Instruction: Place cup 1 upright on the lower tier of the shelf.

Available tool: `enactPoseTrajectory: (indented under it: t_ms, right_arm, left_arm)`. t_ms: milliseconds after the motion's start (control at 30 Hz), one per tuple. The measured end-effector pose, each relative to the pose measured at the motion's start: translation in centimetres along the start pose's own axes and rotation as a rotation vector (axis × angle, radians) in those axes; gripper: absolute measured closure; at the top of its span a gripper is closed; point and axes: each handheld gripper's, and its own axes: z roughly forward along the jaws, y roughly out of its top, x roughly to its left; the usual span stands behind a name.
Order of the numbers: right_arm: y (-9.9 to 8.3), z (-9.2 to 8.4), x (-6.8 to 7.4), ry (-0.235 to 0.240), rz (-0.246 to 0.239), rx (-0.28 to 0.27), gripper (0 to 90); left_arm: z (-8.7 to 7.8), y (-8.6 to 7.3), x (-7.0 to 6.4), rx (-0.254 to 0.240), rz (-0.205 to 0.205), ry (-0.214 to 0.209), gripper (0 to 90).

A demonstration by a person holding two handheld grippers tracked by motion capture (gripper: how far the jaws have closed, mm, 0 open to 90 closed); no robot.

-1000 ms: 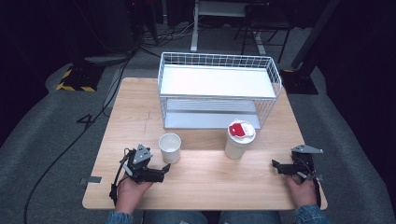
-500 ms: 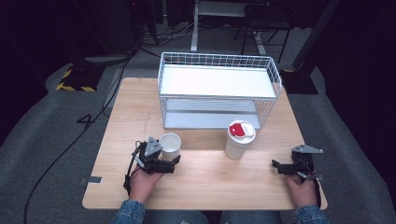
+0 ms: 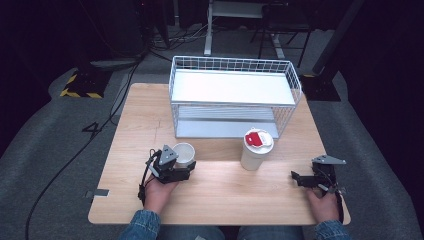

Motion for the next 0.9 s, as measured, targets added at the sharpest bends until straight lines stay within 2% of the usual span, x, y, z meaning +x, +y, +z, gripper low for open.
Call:
enactPoseTrajectory:
  t_ms: [400, 533, 900]
  right_arm:
    - [0.0, 0.0, 0.0, -0.001, 0.0, 0.0, 0.5]
    - [0.0, 0.0, 0.0, -0.001, 0.0, 0.0, 0.5]
    - [0.0, 0.0, 0.0, -0.004, 0.003, -0.001, 0.5]
  left_arm:
    - [0.1, 0.5, -0.3, 0.013, 0.014, 0.0, 21.7]
    - [0.2, 1.1, -0.3, 0.015, 0.021, -0.007, 21.7]
    - [1.2, 4.1, -0.5, 0.001, 0.047, -0.038, 21.7]
